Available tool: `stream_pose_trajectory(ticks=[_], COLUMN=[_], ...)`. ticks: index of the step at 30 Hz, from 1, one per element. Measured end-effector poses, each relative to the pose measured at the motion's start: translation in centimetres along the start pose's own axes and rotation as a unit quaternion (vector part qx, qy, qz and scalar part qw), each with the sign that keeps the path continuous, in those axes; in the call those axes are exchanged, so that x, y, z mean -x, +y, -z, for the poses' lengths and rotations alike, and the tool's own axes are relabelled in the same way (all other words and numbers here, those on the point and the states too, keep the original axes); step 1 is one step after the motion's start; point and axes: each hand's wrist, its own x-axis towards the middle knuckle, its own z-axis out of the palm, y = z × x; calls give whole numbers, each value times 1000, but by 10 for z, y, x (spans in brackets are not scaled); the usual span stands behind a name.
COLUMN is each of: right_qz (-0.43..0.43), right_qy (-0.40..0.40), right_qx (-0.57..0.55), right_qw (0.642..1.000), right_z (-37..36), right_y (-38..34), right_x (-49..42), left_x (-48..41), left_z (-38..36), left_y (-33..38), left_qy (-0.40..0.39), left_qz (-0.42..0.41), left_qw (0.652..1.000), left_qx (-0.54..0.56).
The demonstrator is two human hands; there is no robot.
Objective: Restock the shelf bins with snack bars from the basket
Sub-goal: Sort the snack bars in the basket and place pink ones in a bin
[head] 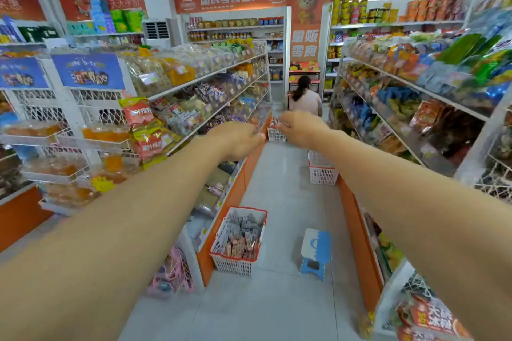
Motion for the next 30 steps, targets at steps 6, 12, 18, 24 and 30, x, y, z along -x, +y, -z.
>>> stream_pose_trajectory(ticks=[6,12,18,24,30], right_qz=[-7,18,53,79,81], right_qy=[-55,-81,-120,-143,-166], right_qx=[22,19,7,-15,-43], right_qw=[998,996,991,987,982], right_z=[-73,-133,-183,-243,-321], right_y=[24,75,135,168,193], right_x=[-36,-114,-209,-282,-370], left_x=[-50,-139,-235,-303,-393], left_z=[-65,-123,-158,-184,-229], left_y=[-29,-50,-61,-71,-122], left_qy=[-60,-101,-127,-162,-186], left_qz=[13,47,90,126,131], left_qw=[998,994,988,978,970], left_qx=[-10,1,24,37,86])
